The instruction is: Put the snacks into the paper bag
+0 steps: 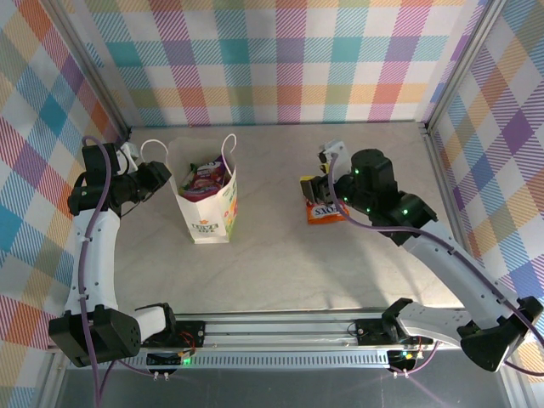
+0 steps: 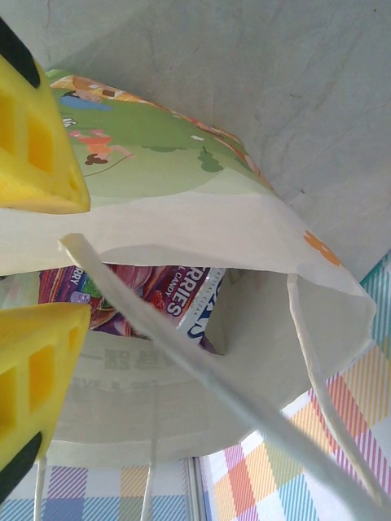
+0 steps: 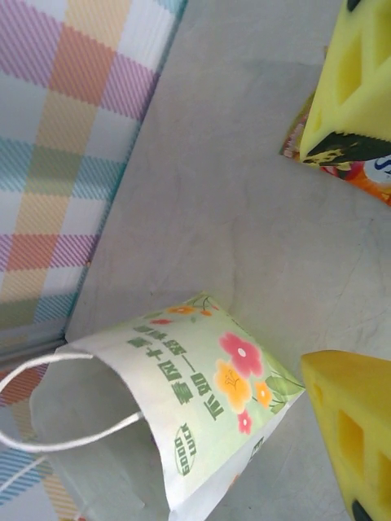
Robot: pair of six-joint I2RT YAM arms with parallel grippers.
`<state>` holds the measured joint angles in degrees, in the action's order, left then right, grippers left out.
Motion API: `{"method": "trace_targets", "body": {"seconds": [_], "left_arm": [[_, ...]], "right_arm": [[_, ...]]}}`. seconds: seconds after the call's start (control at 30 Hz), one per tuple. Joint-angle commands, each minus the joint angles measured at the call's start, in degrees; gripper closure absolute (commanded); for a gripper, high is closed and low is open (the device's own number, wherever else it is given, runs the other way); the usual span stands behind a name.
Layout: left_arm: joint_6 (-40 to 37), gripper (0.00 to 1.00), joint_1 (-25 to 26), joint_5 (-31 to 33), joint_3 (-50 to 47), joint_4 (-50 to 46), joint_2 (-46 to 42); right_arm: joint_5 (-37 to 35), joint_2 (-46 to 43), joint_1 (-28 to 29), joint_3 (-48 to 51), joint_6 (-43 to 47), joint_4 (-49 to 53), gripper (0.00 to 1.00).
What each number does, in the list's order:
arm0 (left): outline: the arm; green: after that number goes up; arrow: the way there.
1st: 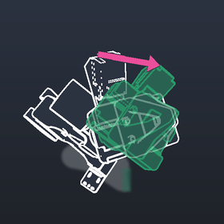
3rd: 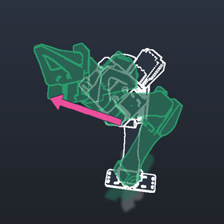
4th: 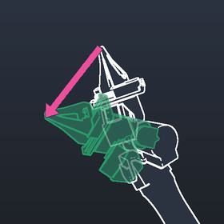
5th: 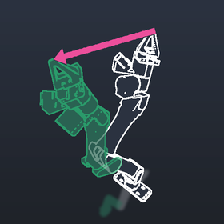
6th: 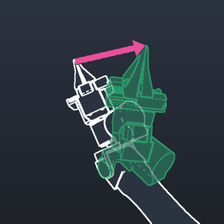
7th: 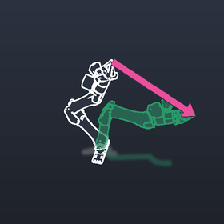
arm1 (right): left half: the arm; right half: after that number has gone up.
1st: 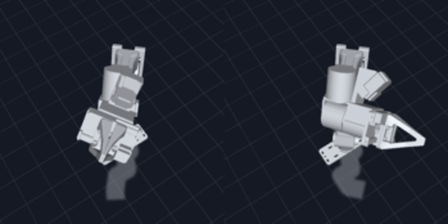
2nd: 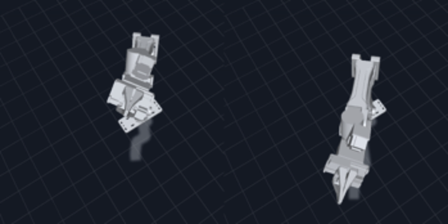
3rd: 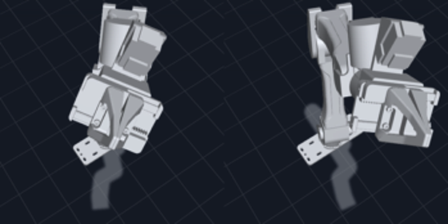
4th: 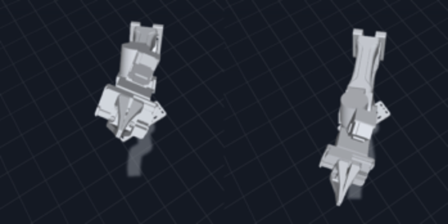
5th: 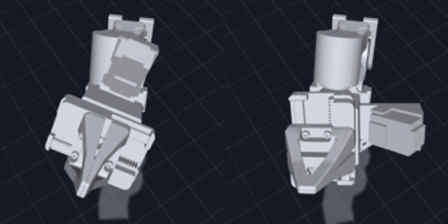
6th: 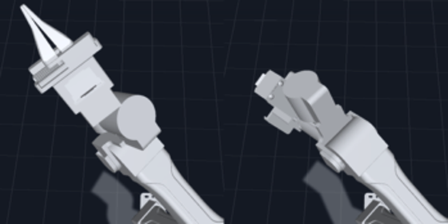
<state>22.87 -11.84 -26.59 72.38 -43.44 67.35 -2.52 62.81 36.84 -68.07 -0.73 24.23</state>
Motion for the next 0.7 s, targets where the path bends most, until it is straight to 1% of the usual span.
{"method": "trace_targets", "body": {"seconds": [0.0,0.1,0.23,0.33,0.47,0.67], "left_arm": [[-0.57,0.66,-0.64,-1.49,1.85,-1.12,-1.11],[-0.46,0.65,-0.57,-1.40,1.82,-1.10,-1.10],[-0.38,0.65,-0.64,-1.62,1.96,-0.82,-0.71],[-1.10,0.65,-0.48,-1.98,2.13,-0.82,-0.26],[-2.84,0.64,0.06,-0.79,3.03,-2.26,0.33],[-3.41,0.64,0.87,-0.51,4.23,-2.84,0.88]], "right_arm": [[0.28,-2.59,-1.76,3.10,-4.54,-1.37,0.38],[0.58,-3.98,-4.12,5.83,-6.17,-1.29,0.38],[1.37,-4.05,-7.01,7.05,-7.86,-0.34,0.38],[2.03,-3.51,-8.99,7.66,-9.21,-0.22,0.38],[2.91,-2.29,-11.03,8.37,-11.00,-0.72,0.38],[3.81,0.24,-13.57,8.45,-13.33,-0.43,0.38]]}}
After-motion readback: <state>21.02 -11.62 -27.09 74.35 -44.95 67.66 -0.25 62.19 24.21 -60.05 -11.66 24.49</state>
